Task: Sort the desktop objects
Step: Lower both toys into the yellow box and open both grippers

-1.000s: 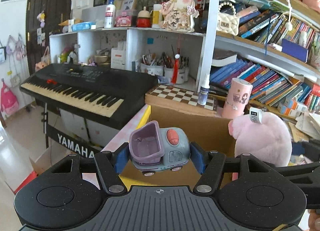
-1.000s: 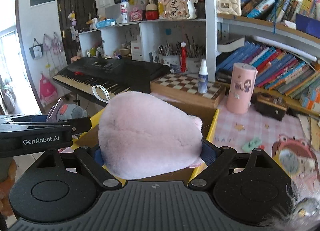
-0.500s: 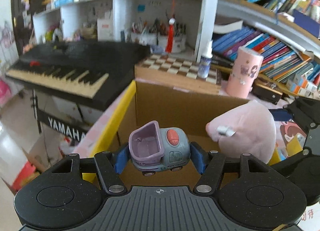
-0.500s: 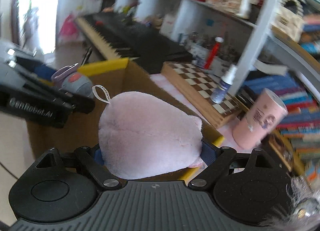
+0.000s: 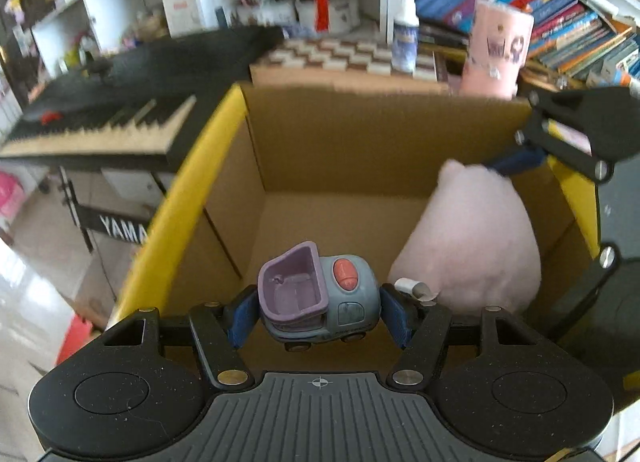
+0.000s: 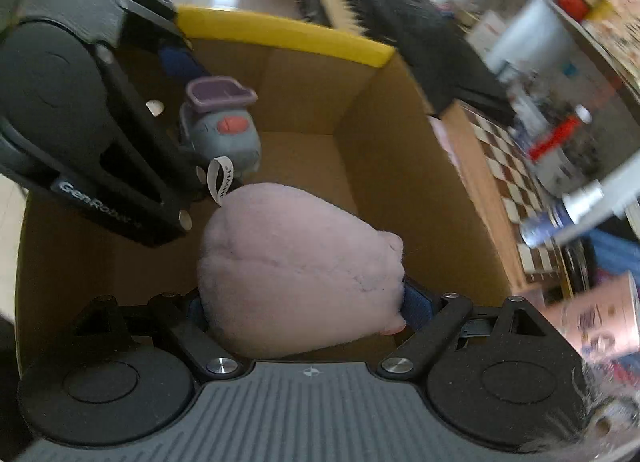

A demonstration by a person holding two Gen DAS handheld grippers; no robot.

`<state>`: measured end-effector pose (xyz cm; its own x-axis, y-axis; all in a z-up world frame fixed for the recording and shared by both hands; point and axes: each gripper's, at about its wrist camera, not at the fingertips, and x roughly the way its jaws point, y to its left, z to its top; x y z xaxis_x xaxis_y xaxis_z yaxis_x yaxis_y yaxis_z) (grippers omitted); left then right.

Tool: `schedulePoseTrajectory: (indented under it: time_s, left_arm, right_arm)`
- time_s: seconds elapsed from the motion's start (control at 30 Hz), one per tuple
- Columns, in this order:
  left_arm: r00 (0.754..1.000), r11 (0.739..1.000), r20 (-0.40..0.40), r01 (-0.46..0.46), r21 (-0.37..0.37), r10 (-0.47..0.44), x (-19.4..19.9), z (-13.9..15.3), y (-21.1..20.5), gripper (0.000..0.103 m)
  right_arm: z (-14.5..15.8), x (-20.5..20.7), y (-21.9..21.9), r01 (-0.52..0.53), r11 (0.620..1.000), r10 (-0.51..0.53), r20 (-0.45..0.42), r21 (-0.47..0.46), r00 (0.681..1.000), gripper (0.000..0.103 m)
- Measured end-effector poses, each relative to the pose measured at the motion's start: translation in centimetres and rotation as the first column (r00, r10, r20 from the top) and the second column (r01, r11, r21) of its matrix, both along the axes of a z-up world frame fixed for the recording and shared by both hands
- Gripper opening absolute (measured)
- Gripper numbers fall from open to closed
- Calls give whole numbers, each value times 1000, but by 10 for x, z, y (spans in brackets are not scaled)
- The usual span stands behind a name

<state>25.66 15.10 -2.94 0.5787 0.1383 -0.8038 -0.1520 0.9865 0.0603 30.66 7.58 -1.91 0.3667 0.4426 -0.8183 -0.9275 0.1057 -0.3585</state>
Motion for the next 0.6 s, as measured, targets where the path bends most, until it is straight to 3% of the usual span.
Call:
schedulePoseTrajectory:
  time_s: [0.17,0.4,0.53,0.6]
  left_arm:
    - [999,999,-36,-6,-39,4,-2,-8,-4,65]
    - [999,996,-39,-14,-94,10,-12,-8,-8,65]
    - [999,992,-34,-20,-123,16,-18,-7,-8,66]
    - [1000,993,-21,-21,-116,18,-20,-6,-9,66]
  right_arm:
    - [-4,-1,5,-117,988,119,14,-97,993,88]
    - [-13,-1,5,-224,951,251,107,-214,962,88]
    - [-26,4,1,-228,929,281,153,-291,947,89]
    - [-22,9,0,-204,949,234,104,-240,967,90]
